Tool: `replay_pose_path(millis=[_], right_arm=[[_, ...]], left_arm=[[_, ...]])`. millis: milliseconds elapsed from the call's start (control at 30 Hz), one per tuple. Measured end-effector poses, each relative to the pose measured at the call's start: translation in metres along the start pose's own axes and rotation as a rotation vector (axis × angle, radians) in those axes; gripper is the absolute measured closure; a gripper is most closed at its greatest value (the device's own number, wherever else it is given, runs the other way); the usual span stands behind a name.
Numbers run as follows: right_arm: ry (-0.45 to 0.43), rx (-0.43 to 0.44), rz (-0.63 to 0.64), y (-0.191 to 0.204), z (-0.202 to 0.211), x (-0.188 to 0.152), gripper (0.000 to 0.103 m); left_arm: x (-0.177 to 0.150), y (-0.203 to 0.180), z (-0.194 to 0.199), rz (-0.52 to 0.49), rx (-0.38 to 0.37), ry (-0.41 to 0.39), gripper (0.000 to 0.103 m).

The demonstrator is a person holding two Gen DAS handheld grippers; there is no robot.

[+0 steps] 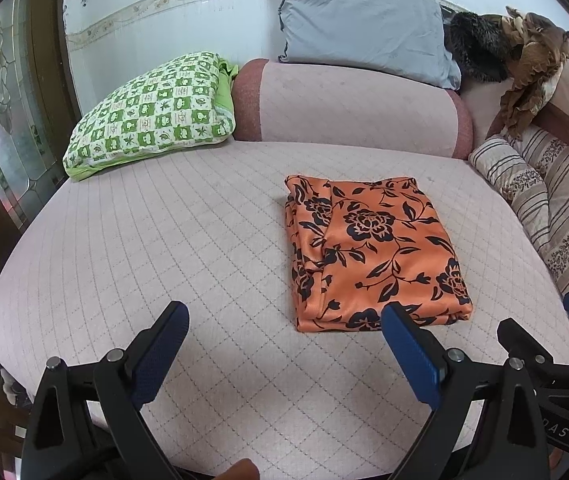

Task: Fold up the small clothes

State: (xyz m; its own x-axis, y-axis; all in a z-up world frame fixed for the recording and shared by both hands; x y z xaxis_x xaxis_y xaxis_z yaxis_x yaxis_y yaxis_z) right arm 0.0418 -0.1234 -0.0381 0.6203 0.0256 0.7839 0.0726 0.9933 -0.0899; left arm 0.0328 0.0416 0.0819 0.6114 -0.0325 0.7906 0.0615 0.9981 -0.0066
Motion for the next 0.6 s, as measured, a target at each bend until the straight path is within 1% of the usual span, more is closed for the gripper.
replay_pose_path(millis=[133, 433, 600], right_arm=[[-0.003, 0.0, 0.001, -0.0004, 0.0009, 0.0014, 0.0], [-0.012, 0.002, 0.001, -0.0006, 0.0035, 0.0039, 0.0], [-0.016, 0.003, -0.001, -0.0001, 0.005, 0.0051, 0.0]], left_arm=[[0.001, 0.0, -0.0001, -0.003, 0.01, -0.001, 0.006], [0.0039, -0.0001, -0.002, 0.005, 0.002, 0.008, 0.006], [0.006, -0.0048, 0.0006, -0.022, 0.005, -0.017, 0.006]])
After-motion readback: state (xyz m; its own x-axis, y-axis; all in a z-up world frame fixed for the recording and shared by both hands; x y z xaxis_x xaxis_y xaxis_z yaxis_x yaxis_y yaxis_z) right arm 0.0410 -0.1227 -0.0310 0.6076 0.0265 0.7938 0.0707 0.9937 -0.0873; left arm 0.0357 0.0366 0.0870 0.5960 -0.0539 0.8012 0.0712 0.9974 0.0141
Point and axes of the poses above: each gripper's, at about its wrist camera, not at the fingertips, and z roughly against the way its jaws point, y to its left, x to its top, the point moved 1 cm from there along -z, roughly the way its jaws point, and after that the axes turned 11 degrees about -y, right-handed, at the moved point
